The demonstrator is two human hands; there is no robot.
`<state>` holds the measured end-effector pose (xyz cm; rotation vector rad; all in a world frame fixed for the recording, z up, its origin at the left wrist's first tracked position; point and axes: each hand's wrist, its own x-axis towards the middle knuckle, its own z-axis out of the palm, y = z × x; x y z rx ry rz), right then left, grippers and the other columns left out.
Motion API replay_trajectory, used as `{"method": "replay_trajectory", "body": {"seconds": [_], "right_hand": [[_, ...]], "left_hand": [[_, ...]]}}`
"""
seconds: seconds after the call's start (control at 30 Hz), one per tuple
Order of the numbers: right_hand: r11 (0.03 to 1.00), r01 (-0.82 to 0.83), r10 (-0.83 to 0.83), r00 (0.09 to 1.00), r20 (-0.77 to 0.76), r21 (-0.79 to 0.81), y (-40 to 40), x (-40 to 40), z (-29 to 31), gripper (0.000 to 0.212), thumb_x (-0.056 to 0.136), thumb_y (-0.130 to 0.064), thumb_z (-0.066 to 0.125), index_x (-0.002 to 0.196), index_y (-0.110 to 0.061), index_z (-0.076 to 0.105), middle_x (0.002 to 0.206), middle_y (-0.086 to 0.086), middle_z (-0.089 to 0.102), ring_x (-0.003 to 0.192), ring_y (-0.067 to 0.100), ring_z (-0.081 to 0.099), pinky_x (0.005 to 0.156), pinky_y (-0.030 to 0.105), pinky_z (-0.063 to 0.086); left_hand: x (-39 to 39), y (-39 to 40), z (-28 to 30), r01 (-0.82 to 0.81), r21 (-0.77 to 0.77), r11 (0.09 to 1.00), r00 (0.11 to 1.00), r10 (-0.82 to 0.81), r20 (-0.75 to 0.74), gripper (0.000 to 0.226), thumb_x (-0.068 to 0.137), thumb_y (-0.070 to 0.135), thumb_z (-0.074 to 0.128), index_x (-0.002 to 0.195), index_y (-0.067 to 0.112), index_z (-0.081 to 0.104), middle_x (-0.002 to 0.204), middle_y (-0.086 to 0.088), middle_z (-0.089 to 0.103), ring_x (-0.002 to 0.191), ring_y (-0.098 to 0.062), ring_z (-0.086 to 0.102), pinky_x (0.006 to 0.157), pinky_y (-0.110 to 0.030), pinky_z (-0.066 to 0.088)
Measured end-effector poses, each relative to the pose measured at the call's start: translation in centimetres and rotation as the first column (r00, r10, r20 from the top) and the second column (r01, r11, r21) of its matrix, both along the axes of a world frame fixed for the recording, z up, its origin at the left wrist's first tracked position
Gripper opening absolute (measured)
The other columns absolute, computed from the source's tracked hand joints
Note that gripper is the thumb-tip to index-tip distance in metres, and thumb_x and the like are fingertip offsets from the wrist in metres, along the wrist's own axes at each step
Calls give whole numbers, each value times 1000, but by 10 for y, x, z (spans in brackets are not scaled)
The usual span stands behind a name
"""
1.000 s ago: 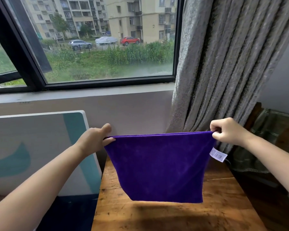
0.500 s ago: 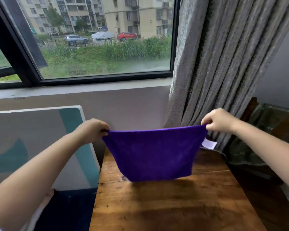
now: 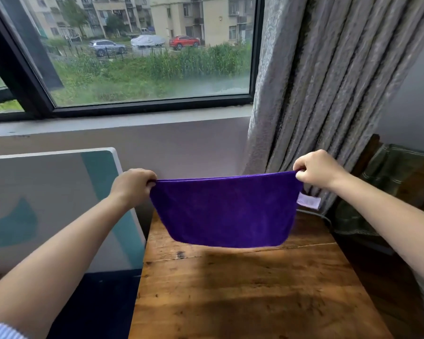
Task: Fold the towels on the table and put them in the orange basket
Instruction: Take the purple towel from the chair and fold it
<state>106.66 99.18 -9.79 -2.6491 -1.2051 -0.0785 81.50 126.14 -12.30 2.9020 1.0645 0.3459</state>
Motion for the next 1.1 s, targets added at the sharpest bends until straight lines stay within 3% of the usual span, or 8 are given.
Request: {"method": "replay_trajectory", "body": {"seconds": [0.1, 0.2, 0.3, 0.5, 0.6, 0.83, 0.97, 1.1], "right_hand": [[999, 11, -15, 995, -97, -43, 4, 8, 1, 23, 77, -1, 55, 95, -1, 70, 98, 17, 71, 94, 26, 61, 71, 25, 42], [997, 42, -58, 968, -243, -69, 11, 17, -1, 25, 77, 4, 50, 92, 2, 70, 79, 14, 67, 78, 17, 55, 50, 9, 35], [993, 119, -114, 946, -305, 0, 29, 24, 2, 28, 77, 10, 46, 92, 4, 69, 67, 11, 59, 66, 19, 55, 39, 6, 34], [957, 168, -146, 983, -107, 237, 63, 32, 14, 26, 77, 8, 50, 95, 2, 69, 103, 25, 67, 100, 34, 60, 72, 28, 41], [956, 108, -106, 994, -24, 273, 62, 31, 14, 26, 77, 8, 49, 94, 3, 69, 102, 25, 67, 98, 35, 60, 74, 30, 42], [972, -205, 192, 975, -115, -116, 23, -4, -48, 27, 79, 4, 51, 97, 0, 70, 102, 18, 70, 99, 27, 63, 81, 26, 42], [893, -291, 233, 951, -203, -343, 3, -33, -108, 21, 81, -6, 55, 95, -7, 71, 104, 14, 69, 102, 26, 62, 82, 26, 45], [721, -352, 222, 933, -283, -597, -23, -69, -178, 22, 81, -7, 51, 94, -8, 68, 105, 15, 68, 102, 29, 62, 81, 29, 48]], "left_hand": [[3, 2, 3, 52, -353, 934, 980, 21, 200, 16, 90, 0, 52, 99, -3, 65, 87, -20, 67, 72, -21, 68, 65, -27, 52], [10, 4, 8, 63, -731, 679, 950, 184, 252, 23, 91, -8, 47, 74, 5, 54, 64, -13, 54, 30, -5, 53, 34, -15, 46], [25, 18, 10, 11, -680, 734, 910, 275, 311, 25, 89, -7, 50, 69, 8, 51, 76, -17, 60, 36, -7, 59, 41, -17, 52], [42, 32, 31, -95, -307, 947, 895, 217, 390, 18, 89, 2, 53, 102, -3, 65, 104, -22, 68, 95, -33, 62, 84, -34, 47], [32, 36, 41, -54, -194, 980, 902, 131, 411, 18, 88, 2, 56, 100, -4, 67, 101, -22, 69, 97, -35, 61, 86, -36, 45], [-22, 19, -10, 61, -280, 958, 976, -116, -183, 19, 83, 6, 63, 101, 4, 71, 101, -14, 70, 84, -21, 59, 74, -19, 39], [-36, -13, -69, 101, -263, 959, 834, -226, -503, 23, 86, 15, 57, 106, 13, 69, 112, -7, 68, 106, -23, 61, 84, -25, 45], [-51, -53, -137, 139, -361, 922, 585, -370, -721, 27, 87, 13, 50, 108, 9, 67, 118, -12, 64, 110, -29, 58, 88, -31, 44]]}}
